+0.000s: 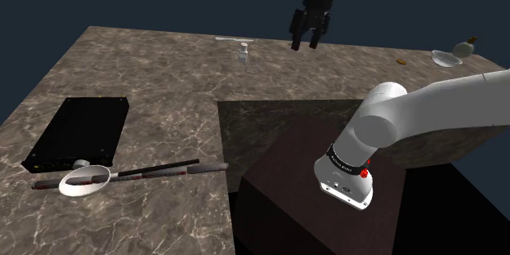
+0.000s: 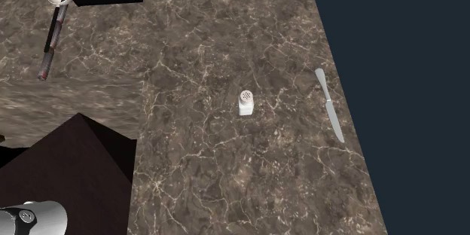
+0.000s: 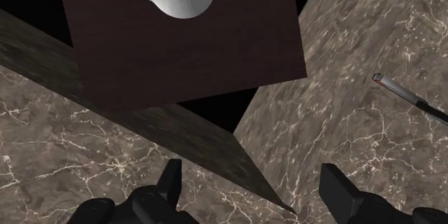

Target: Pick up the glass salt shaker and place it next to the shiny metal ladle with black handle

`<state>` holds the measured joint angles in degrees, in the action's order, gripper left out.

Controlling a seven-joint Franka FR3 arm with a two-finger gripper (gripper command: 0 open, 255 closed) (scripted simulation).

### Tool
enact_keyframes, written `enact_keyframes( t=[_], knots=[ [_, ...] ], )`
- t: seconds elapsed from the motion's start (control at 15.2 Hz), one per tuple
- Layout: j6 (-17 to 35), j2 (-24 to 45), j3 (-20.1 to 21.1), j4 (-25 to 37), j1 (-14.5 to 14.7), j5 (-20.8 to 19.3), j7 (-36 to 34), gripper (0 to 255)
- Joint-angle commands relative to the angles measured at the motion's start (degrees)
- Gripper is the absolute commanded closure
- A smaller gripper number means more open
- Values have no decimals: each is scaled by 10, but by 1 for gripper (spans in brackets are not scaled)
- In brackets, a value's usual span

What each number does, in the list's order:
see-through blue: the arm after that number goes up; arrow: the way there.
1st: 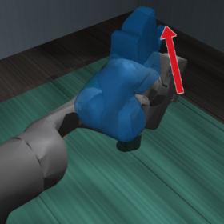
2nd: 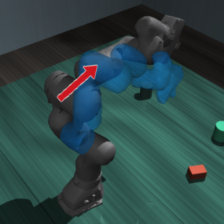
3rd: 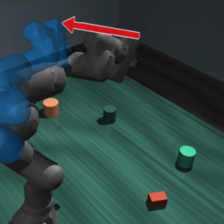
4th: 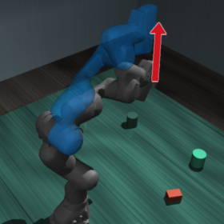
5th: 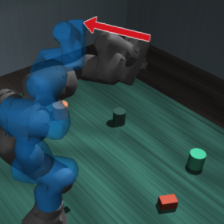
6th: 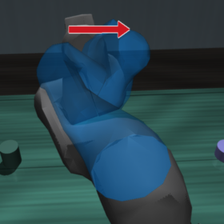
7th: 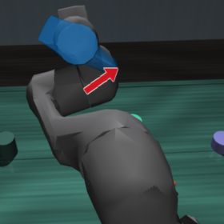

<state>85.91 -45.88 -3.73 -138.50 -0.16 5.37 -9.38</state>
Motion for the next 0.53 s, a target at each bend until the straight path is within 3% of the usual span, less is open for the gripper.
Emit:
enact_keyframes(
  t=[0.0, 0.46],
  knots=[
    [0, 0, 0, 0, 0, 0, 0, 0],
    [63, 168, -39, 78, -5, -16, 44, 0]
  ],
)
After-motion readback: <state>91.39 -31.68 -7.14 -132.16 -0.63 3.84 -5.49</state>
